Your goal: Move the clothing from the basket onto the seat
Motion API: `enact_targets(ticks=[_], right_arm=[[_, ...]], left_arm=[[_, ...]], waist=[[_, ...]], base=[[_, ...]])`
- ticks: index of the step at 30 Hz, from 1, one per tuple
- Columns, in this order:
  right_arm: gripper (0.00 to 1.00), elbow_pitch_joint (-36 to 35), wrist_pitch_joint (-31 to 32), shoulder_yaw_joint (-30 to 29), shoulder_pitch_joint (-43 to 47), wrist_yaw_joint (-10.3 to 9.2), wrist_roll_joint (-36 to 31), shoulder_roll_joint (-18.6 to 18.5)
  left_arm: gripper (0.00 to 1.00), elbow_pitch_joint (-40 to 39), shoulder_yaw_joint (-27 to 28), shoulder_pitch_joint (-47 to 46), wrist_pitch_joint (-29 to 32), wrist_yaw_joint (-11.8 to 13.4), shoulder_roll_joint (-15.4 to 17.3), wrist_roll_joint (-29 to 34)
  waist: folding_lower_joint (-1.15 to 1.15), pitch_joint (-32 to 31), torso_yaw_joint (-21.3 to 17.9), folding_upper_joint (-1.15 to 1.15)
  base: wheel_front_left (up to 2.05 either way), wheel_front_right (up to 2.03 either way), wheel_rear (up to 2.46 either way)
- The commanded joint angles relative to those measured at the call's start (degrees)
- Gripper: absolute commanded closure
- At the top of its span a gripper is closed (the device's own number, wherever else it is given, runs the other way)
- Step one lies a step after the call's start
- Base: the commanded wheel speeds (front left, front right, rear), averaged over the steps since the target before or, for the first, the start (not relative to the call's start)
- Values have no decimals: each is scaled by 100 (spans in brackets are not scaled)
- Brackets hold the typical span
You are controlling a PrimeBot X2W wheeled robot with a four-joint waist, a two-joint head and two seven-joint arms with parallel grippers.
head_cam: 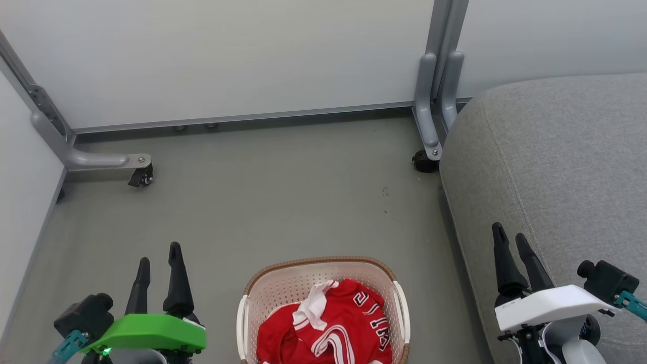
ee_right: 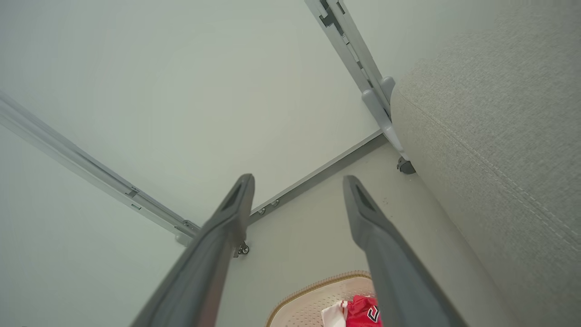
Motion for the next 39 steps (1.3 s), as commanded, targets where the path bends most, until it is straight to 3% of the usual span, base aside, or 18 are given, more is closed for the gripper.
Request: enact_targets(ticks=[1, 9, 39], right_arm=[[0, -78, -66, 27, 13, 3, -149, -31], [0, -48, -191, 163, 95, 3, -635, -35], [0, -61, -590, 550, 261, 4, -2191, -50]], left_arm=[[0, -82, -21, 31, -55, 23, 38, 220], [0, -153, -128, 140, -179, -128, 41, 583], [0, -305, -415, 414, -578, -151, 52, 2214]], waist=[[0, -8, 0, 0], [0, -59, -24, 0], [0, -217, -48, 0]], base=[[0, 0, 0], [0, 0, 0], [0, 0, 0]])
